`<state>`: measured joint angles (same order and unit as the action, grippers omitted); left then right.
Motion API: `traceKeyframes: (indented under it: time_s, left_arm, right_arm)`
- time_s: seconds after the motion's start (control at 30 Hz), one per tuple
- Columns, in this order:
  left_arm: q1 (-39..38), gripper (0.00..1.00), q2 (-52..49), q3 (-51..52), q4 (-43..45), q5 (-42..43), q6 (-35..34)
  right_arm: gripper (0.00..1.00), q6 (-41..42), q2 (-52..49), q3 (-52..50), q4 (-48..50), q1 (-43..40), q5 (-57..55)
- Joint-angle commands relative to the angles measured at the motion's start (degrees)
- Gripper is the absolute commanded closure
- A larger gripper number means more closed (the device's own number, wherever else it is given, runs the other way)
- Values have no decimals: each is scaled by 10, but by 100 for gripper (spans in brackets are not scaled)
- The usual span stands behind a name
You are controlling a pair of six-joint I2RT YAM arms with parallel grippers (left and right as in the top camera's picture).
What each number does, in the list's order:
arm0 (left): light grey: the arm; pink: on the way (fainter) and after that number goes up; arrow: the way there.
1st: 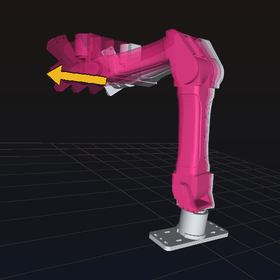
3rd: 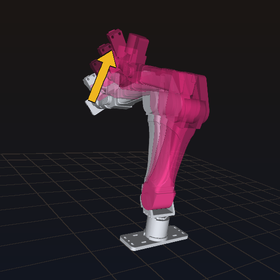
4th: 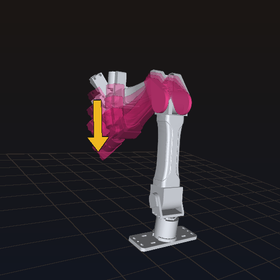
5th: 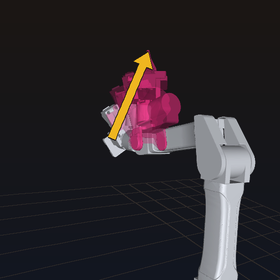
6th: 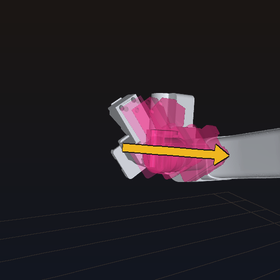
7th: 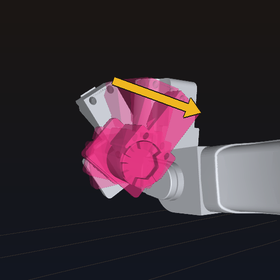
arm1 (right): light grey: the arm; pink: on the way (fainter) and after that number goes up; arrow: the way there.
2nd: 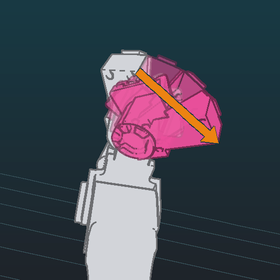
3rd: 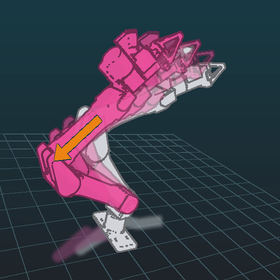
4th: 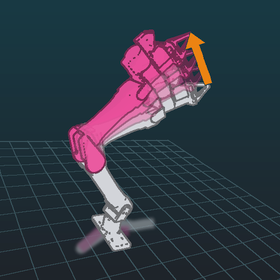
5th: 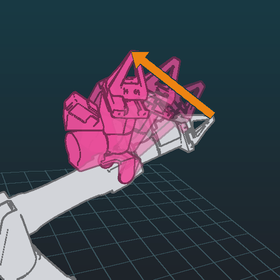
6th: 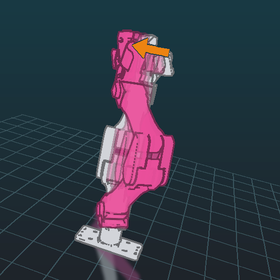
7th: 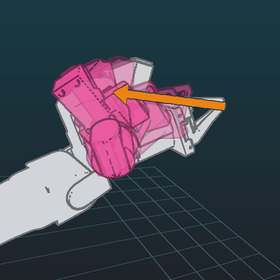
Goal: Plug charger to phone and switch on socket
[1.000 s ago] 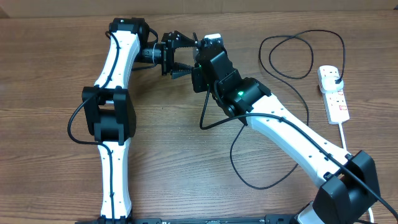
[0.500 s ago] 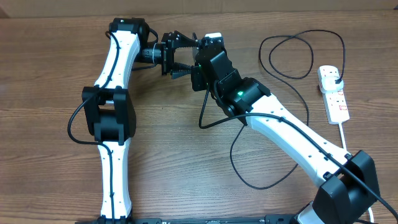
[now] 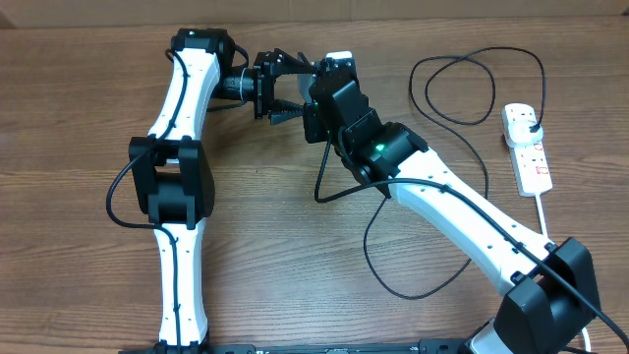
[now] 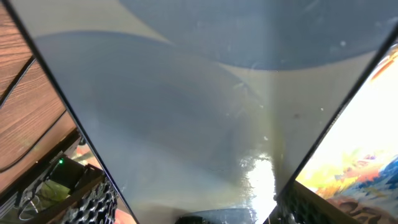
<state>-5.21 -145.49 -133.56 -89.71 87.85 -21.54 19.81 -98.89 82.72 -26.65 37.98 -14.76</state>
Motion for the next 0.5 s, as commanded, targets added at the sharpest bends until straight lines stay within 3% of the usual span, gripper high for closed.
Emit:
traceKeyframes:
  time_s: [0.0, 0.13, 0.2, 0.3, 0.47]
  left_arm:
    - [0, 24, -1, -16, 0, 27, -10]
    - [0, 21, -1, -16, 0, 27, -15]
    - [0, 15, -1, -16, 3, 27, -17]
    - [0, 8, -1, -16, 24, 27, -19]
    - [0, 10, -1, -16, 35, 27, -19]
  right_arm:
    - [96, 15, -2, 20, 5, 3, 2]
    - [96, 60, -1, 20, 13, 3, 2]
    - [96, 94, -1, 20, 22, 3, 1]
    - [96, 248, -1, 20, 26, 2, -28]
    - [96, 443, 5, 20, 26, 2, -96]
